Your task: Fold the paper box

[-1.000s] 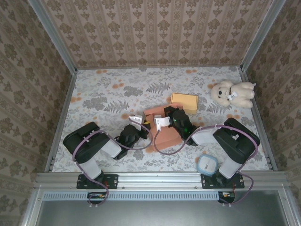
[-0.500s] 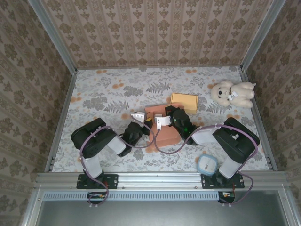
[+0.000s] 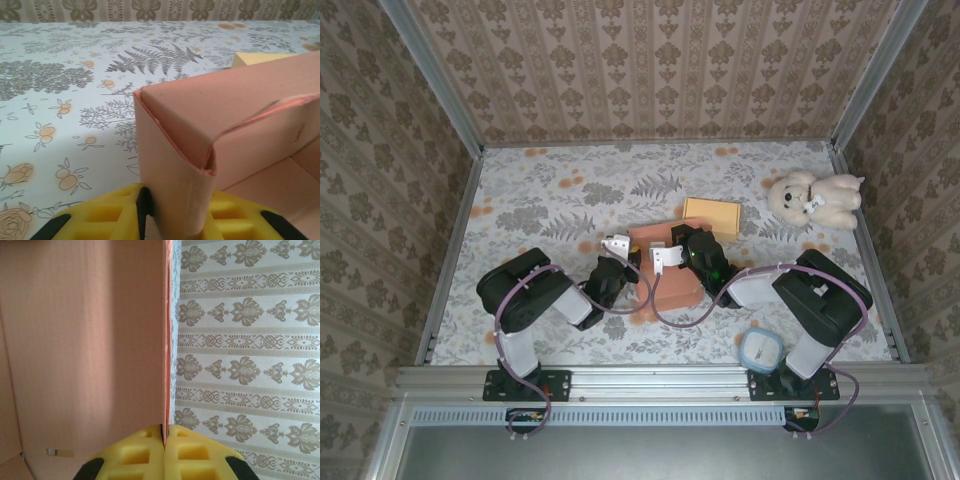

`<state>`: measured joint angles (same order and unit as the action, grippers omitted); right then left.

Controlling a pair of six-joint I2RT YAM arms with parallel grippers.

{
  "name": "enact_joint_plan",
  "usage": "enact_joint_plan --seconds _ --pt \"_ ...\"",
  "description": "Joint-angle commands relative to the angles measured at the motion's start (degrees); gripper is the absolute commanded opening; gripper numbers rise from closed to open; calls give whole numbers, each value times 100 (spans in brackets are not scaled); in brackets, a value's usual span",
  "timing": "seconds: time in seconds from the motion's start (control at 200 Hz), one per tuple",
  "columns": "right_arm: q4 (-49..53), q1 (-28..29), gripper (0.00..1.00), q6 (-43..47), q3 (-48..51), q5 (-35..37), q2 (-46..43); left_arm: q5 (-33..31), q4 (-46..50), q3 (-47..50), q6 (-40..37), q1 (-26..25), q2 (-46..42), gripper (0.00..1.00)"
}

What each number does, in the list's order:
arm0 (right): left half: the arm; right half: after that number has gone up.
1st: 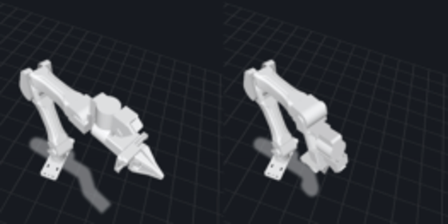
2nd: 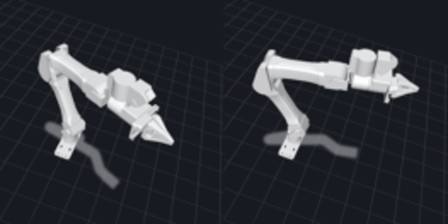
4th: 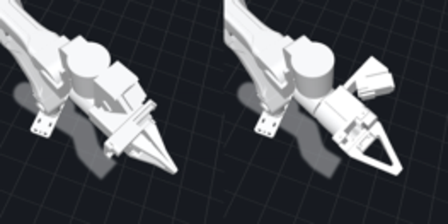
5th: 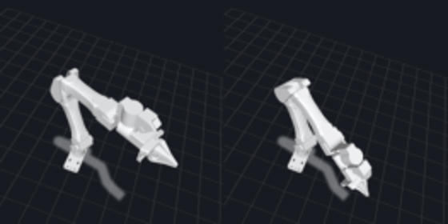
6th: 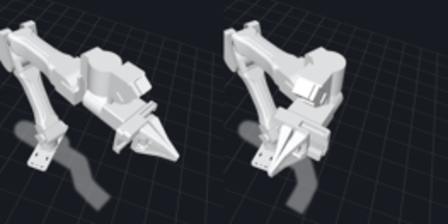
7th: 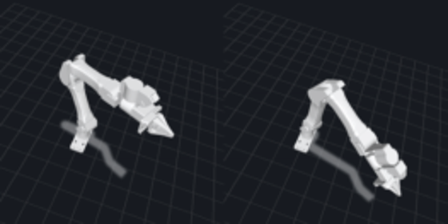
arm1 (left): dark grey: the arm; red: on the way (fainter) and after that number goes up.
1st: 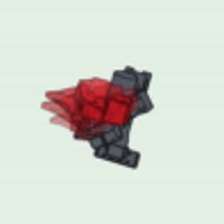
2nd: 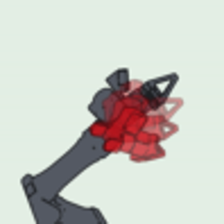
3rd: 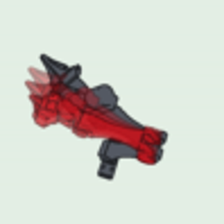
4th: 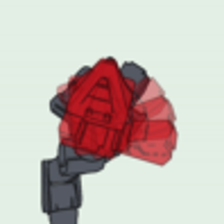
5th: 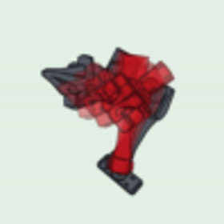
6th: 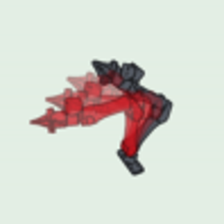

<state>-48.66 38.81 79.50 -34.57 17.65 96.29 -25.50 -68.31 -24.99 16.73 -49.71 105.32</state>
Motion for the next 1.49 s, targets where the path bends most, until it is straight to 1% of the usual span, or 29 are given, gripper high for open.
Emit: enact_joint_plan --seconds 0.0,0.155,0.225,0.305,0.375,0.485,0.54,0.655,0.75,0.87,0.96,1.01,1.02,1.095,1.18,1.25,1.33,1.38,1.445,1.49 --pt "358 66 0 -171 -50 -290 185 -822 304 -306 26 -106 23 21" --pt "310 65 0 -192 -85 -206 243 -1865 1244 -538 220 -238 -169 0" --pt "267 65 0 -212 -85 -201 263 -2131 1446 -594 276 -269 -191 0" --pt "159 66 0 -250 -95 -176 294 -2230 1472 -629 230 -277 -178 0" --pt "114 66 11 -329 -99 -210 294 -2281 1466 -664 175 -285 -139 0" --pt "173 66 17 -586 -129 -365 189 -2287 1419 -691 114 -285 -103 0" --pt "180 68 25 -772 -136 -461 105 -2223 1360 -682 46 -285 -97 0" --pt "456 65 37 -1265 -190 -659 -168 -1907 1109 -592 -232 -277 -132 0" --pt "659 57 52 -1659 -157 -810 -441 -1675 995 -533 -417 -253 -173 0" --pt "1293 57 59 -2256 -143 -928 -1000 -1484 984 -466 -543 -182 -204 0" --pt "1856 40 61 -2718 -103 -1041 -1485 -1244 819 -338 -593 -113 -242 0" --pt "2119 9 62 -2877 -65 -1060 -1621 -1160 778 -269 -607 -73 -294 0" --pt "2167 -1 62 -2914 -52 -1050 -1758 -1144 770 -252 -616 -56 -311 0" --pt "2440 -13 63 -3093 51 -1010 -2088 -871 764 -158 -715 25 -444 0" --pt "2812 -18 64 -3440 121 -1130 -2561 -528 746 -52 -946 100 -617 0" --pt "3275 -22 64 -3907 43 -1307 -2973 -143 505 122 -1240 183 -728 0" --pt "3546 -32 65 -4801 -51 -1219 -3361 660 -157 425 -1720 281 -719 0" --pt "3762 -31 64 -5582 -168 -1040 -3541 1267 -599 605 -2013 369 -619 0" --pt "4189 -41 63 -6733 -367 -753 -3663 1786 -528 602 -2208 496 -566 0" --pt "4447 -31 61 -7472 -448 -696 -3700 2172 -568 618 -2276 591 -499 0"
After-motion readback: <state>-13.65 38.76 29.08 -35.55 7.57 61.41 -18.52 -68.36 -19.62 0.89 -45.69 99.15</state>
